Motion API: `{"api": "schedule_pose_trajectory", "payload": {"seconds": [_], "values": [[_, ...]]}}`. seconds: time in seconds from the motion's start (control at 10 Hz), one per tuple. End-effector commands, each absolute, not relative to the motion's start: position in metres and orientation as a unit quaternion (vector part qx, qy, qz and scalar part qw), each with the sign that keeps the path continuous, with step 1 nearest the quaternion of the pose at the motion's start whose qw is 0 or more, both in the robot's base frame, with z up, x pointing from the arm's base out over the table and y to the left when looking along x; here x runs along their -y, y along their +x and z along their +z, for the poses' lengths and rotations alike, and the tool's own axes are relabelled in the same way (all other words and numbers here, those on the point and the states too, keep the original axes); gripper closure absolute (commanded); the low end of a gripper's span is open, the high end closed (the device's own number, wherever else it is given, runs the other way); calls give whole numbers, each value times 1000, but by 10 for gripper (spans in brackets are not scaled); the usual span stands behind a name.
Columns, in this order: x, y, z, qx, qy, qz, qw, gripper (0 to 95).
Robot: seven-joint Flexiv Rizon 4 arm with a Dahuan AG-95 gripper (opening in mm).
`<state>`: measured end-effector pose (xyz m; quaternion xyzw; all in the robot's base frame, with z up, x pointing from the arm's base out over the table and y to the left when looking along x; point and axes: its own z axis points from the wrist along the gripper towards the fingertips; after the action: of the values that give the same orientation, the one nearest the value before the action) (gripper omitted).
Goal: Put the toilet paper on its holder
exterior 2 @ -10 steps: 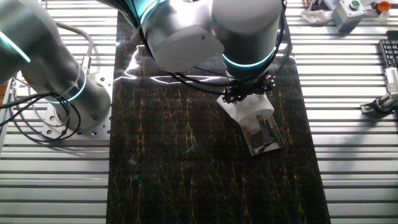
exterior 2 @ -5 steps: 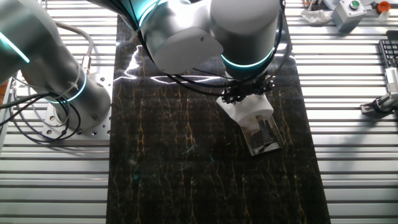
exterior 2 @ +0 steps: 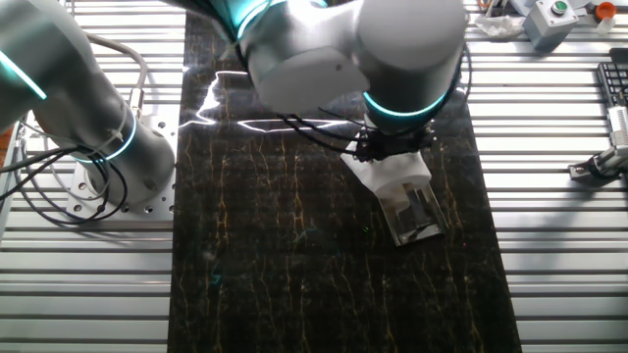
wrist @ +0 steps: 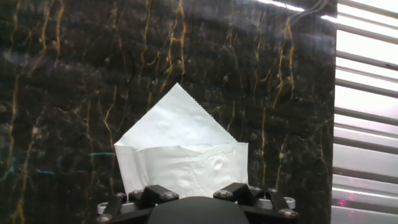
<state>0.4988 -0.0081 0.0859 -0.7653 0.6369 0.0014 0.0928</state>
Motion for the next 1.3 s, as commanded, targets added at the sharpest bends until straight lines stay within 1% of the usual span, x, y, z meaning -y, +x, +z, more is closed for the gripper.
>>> {"api": "schedule_pose_trajectory", "payload": {"seconds": [0.1, 0.8, 1.3], "values": [[10, 497, 85, -646, -758, -9, 84, 950], [10, 497, 85, -636, -766, -8, 89, 950], [36, 498, 87, -609, -787, -12, 99, 950]]}}
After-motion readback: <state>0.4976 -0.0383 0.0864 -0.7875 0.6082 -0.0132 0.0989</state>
